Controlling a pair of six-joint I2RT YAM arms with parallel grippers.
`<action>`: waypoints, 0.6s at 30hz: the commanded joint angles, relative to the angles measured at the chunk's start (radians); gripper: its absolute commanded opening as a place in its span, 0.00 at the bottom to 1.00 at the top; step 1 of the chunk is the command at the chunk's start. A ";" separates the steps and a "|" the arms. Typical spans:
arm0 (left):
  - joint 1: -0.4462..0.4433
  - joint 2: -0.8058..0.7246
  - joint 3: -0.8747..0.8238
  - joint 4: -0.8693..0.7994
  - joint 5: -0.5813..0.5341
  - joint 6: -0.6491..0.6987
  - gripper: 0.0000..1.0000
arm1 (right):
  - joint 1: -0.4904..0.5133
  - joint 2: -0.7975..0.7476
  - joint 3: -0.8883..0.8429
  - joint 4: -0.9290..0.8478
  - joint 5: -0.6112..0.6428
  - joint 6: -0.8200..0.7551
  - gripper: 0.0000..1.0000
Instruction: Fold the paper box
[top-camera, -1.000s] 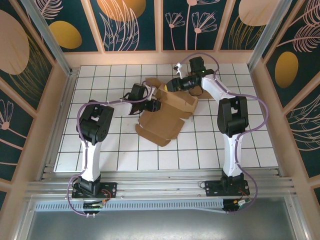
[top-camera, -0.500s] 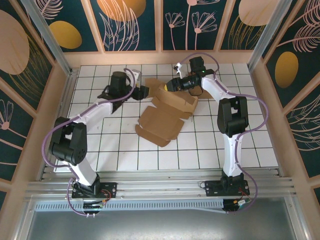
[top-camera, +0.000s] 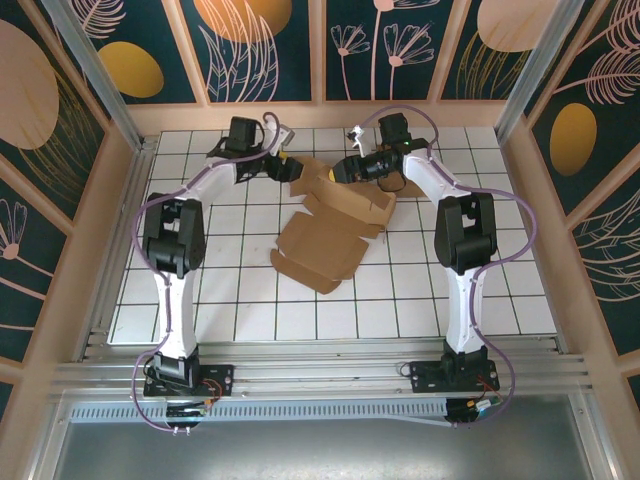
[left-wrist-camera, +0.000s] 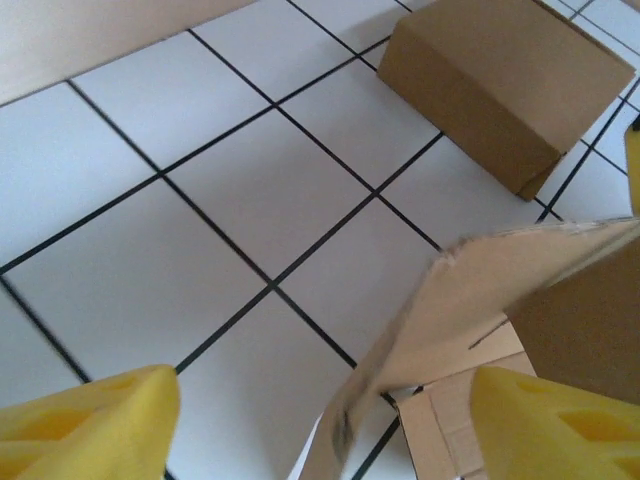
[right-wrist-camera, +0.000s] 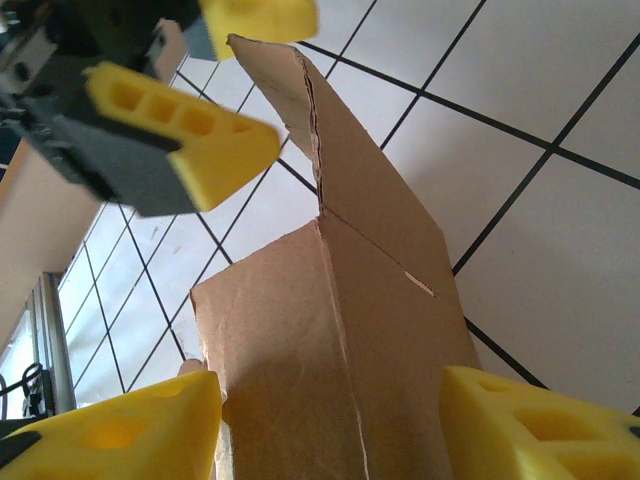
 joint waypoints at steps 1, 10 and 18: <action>0.001 0.076 0.082 -0.104 0.063 0.017 0.65 | 0.003 0.003 0.008 -0.017 0.015 0.003 0.60; -0.001 -0.022 -0.081 0.063 0.149 -0.156 0.20 | 0.019 -0.064 -0.086 0.097 0.051 0.095 0.55; -0.047 -0.180 -0.262 0.237 0.006 -0.376 0.05 | 0.051 -0.166 -0.268 0.309 0.138 0.220 0.55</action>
